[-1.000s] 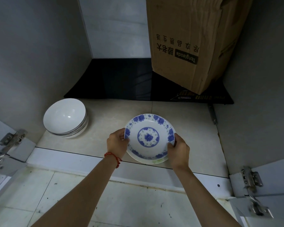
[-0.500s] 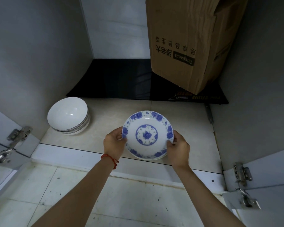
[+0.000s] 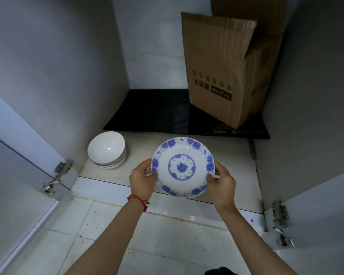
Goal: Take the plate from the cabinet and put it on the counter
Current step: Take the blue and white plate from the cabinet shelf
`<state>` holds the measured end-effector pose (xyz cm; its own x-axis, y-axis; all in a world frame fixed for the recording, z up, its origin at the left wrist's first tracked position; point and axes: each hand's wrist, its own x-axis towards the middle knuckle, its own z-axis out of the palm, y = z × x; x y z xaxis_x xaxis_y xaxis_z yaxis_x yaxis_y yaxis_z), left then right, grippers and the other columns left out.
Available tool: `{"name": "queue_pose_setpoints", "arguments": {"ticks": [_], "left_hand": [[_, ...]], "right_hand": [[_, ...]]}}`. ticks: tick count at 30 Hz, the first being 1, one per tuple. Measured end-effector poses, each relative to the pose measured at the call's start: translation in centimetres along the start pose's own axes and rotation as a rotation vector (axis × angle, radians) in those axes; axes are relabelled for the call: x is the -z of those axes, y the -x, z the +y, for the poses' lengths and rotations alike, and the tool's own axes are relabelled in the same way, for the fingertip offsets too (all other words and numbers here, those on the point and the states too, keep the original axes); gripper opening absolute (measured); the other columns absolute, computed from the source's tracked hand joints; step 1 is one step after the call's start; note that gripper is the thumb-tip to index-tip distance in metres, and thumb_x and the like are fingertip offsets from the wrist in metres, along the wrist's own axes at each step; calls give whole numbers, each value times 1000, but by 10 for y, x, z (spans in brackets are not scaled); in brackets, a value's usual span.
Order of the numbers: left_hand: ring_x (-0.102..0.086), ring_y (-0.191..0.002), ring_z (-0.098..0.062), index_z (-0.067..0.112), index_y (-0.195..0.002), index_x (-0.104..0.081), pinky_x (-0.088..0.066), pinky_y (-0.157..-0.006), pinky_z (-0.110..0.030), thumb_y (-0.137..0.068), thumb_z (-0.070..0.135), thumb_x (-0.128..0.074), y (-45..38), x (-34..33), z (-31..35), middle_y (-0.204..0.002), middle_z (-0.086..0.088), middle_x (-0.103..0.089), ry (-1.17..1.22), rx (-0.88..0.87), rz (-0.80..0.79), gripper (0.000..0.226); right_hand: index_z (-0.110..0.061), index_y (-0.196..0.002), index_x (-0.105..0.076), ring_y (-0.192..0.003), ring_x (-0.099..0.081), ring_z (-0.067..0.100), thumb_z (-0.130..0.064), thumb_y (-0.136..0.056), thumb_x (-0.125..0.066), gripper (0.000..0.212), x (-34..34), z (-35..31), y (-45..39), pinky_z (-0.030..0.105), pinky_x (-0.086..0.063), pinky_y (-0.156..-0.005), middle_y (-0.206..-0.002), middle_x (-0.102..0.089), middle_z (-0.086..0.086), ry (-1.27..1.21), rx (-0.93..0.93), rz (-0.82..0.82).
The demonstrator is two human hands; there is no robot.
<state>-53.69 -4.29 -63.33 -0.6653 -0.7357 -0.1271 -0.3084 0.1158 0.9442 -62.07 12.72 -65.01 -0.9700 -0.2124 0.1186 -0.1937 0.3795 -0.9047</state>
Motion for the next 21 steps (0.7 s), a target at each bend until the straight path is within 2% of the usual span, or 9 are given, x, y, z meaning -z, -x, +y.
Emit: {"name": "queue_pose_setpoints", "arguments": {"ticks": [1, 3, 6, 7, 10, 11, 15, 18, 21], "left_hand": [[-59, -94, -23, 6, -111, -62, -48, -76, -27, -81, -8, -55, 4, 3, 4, -109, -11, -65, 9, 6, 11, 34], [-57, -95, -23, 5, -112, -61, -48, -77, -28, -81, -8, -55, 13, 11, 14, -112, -13, -65, 16, 5, 23, 34], [-56, -95, -22, 4, -113, -60, -48, -79, -33, -81, -6, -56, 25, 23, 28, -113, -16, -64, 25, 8, 32, 33], [-56, -96, -22, 4, -113, -60, -48, -79, -33, -82, -5, -56, 28, 27, 33, -114, -16, -64, 23, 8, 32, 33], [-59, -101, -30, 4, -112, -61, -48, -81, -36, -82, -4, -57, 38, 38, 44, -113, -17, -65, 43, 26, 47, 32], [-59, -101, -31, 3, -112, -61, -48, -81, -36, -81, -5, -57, 41, 41, 48, -113, -17, -65, 47, 27, 58, 32], [-59, -96, -27, 1, -110, -62, -46, -78, -31, -80, -6, -57, 51, 54, 60, -111, -17, -66, 26, 2, 82, 31], [-60, -100, -30, 1, -109, -62, -46, -78, -31, -80, -5, -57, 52, 58, 63, -111, -18, -66, 34, 6, 93, 30], [-57, -93, -24, 0, -109, -62, -46, -75, -31, -80, -5, -59, 50, 56, 64, -109, -15, -65, 77, 15, 88, 29]], "right_hand": [[-8, -115, -58, -91, -60, 17, -12, -87, -56, 28, 2, -7, 1, 16, -50, -66, -108, -65, 14, 18, -16, 7], [-8, -115, -58, -91, -59, 16, 1, -85, -53, 32, 6, -18, 4, 18, -51, -67, -111, -65, 15, 28, -16, 6], [-8, -116, -58, -92, -60, 15, 2, -85, -53, 33, 13, -38, 14, 28, -56, -73, -111, -65, 13, -6, 0, -1], [-8, -116, -58, -92, -60, 14, 1, -85, -54, 32, 15, -43, 18, 27, -57, -73, -110, -65, 13, -15, 2, 0], [-7, -115, -58, -87, -59, 8, 0, -85, -55, 31, 20, -57, 25, 5, -51, -65, -108, -66, 11, -28, 27, 4], [-8, -115, -58, -85, -59, 6, -1, -85, -55, 31, 21, -61, 27, 2, -48, -63, -108, -66, 11, -34, 27, 5], [-7, -115, -58, -82, -58, -4, -3, -86, -57, 30, 22, -74, 35, 2, -48, -58, -104, -64, 4, -110, 0, 0], [-7, -115, -57, -82, -58, -3, -4, -85, -59, 30, 22, -81, 37, 3, -49, -57, -102, -61, -1, -145, 13, 1], [-9, -116, -57, -82, -60, -1, -7, -85, -60, 32, 22, -79, 33, 5, -50, -56, -102, -61, -2, -150, 0, 9]]}}
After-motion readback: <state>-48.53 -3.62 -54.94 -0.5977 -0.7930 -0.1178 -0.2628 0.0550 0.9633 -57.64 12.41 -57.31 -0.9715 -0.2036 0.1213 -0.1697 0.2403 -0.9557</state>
